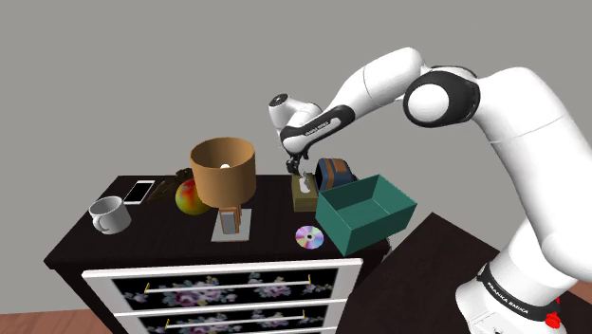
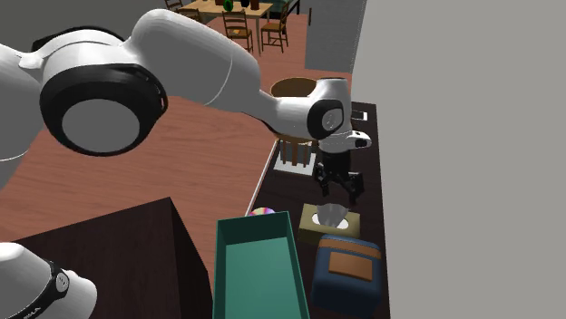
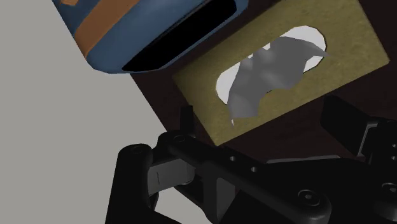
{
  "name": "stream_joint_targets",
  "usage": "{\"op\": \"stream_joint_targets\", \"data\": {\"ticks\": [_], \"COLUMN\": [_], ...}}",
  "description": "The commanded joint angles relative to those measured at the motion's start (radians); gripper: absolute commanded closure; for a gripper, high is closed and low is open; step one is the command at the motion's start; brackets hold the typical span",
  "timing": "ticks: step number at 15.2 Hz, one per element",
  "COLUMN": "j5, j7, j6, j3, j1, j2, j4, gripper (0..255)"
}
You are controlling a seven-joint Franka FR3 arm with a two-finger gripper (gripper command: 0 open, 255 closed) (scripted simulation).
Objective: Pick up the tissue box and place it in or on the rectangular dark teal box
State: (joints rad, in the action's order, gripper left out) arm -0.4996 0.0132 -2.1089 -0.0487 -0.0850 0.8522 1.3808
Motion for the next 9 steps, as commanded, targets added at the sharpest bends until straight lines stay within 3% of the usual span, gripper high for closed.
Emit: {"op": "stream_joint_targets", "data": {"ticks": [1, 9], "j5": [-0.005, -0.015], "j7": [-0.020, -0.017], "j6": [0.030, -0.026], "j3": [0.006, 0.018], "j1": [-0.012, 0.005], "j2": [0.094, 0.154], "j4": [-0.128, -0.137], "gripper": [0, 0]}}
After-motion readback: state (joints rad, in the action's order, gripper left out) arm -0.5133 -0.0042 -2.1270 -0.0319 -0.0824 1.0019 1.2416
